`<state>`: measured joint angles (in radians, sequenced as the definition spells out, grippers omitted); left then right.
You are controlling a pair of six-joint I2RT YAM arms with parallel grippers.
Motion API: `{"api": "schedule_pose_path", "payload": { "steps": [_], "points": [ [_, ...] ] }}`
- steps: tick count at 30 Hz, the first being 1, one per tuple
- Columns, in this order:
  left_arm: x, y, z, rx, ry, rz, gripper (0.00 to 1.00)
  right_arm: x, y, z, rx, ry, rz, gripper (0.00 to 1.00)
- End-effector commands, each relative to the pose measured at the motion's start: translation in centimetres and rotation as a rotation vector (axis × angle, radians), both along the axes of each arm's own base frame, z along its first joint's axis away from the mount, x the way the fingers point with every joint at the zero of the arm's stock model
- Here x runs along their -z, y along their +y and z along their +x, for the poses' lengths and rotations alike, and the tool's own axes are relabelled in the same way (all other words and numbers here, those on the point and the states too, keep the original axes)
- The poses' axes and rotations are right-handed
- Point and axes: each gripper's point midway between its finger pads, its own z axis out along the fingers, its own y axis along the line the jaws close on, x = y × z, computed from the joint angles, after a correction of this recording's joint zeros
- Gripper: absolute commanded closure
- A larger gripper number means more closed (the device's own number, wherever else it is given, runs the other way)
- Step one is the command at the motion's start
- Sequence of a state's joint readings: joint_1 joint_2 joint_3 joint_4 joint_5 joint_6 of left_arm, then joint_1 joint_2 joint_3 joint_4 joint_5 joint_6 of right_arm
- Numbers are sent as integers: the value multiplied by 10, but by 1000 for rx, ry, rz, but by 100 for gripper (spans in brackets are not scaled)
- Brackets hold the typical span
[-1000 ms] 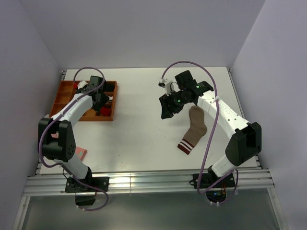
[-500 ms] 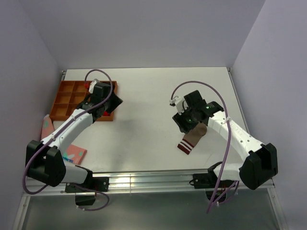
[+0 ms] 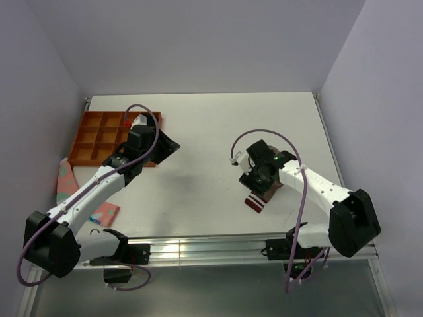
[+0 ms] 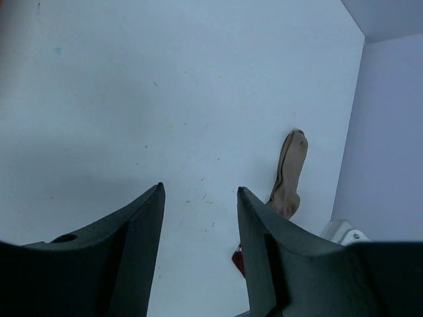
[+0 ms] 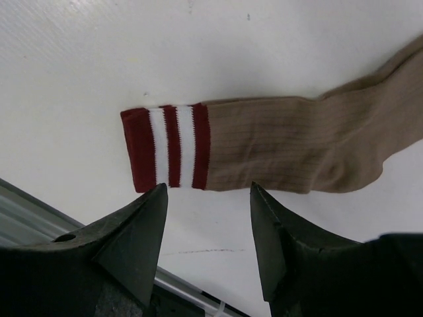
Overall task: Roll the socks
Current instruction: Adjust the sock at the center of the board.
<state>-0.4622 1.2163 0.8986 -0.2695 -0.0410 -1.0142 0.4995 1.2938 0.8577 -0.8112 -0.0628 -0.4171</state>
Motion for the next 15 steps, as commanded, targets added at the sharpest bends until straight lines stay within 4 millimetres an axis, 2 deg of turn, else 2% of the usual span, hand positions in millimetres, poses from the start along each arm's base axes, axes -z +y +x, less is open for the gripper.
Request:
{"api": "schedule_pose_path", "payload": {
  "steps": [1,7,15],
  "points": [
    [-24,-7,-3,42,-86,-39,46,5,9,3,-39,-36,-31,40],
    [-28,-4,-7,48,-95,-30,46,15,27,-7,-106,13,-68,40],
    [-29,-6,-6,58,-100,-27,46,27,24,-13,-136,41,-138,40]
  ]
}}
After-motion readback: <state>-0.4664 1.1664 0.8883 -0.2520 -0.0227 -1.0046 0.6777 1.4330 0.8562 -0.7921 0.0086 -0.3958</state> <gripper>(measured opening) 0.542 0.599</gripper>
